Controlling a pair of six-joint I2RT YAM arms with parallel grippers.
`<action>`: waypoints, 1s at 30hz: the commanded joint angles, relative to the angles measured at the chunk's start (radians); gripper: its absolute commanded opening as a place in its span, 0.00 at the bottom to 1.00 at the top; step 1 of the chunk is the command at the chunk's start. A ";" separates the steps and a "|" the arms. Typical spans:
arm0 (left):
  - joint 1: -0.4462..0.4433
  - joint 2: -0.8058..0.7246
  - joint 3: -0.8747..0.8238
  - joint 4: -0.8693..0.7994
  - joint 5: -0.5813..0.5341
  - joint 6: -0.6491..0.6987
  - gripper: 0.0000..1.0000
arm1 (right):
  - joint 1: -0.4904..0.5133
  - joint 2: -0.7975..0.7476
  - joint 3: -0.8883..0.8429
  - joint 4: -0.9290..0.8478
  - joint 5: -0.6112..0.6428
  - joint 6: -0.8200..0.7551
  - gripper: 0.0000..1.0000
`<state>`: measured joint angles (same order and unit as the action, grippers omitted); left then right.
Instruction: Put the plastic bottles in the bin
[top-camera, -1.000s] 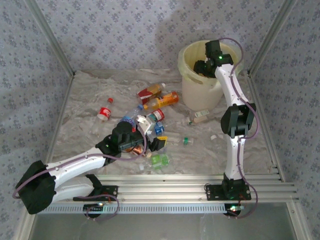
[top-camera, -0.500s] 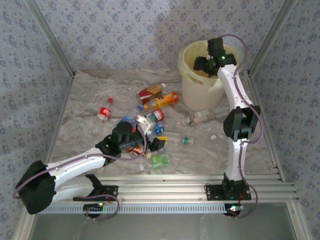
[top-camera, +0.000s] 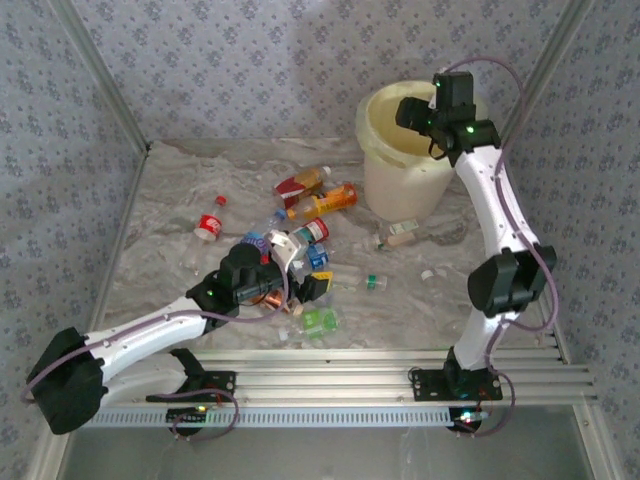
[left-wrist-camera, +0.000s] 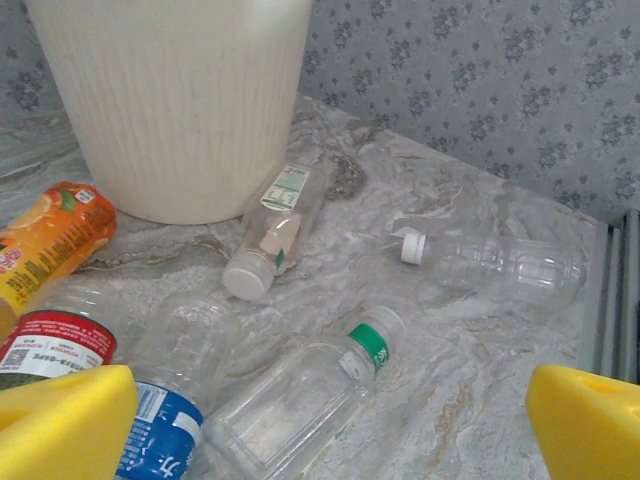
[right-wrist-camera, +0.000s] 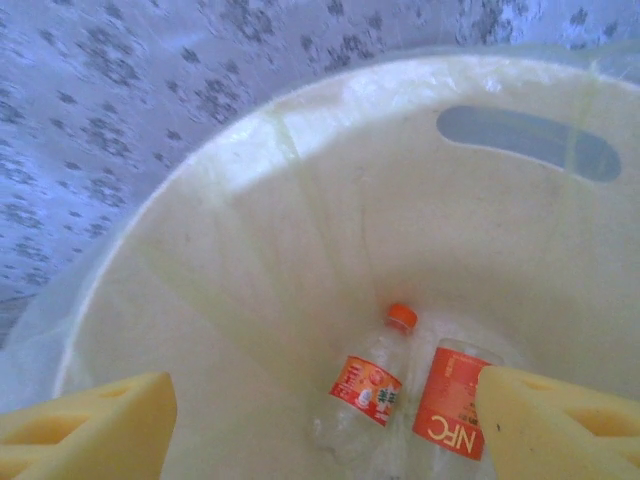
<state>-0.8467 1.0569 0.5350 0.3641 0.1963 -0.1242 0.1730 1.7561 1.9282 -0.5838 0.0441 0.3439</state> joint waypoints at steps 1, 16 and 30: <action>-0.005 0.001 0.013 -0.052 -0.053 -0.016 1.00 | 0.016 -0.137 -0.142 0.126 -0.046 -0.024 0.81; 0.008 -0.217 0.116 -0.658 -0.520 -0.244 1.00 | 0.137 -0.594 -0.670 0.254 -0.333 -0.051 0.91; 0.345 0.023 0.342 -0.873 -0.402 -0.223 1.00 | 0.319 -0.685 -0.985 0.344 -0.481 -0.024 0.92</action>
<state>-0.5320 1.0374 0.8116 -0.4576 -0.2794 -0.3969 0.4728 1.0981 0.9737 -0.2718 -0.4061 0.3103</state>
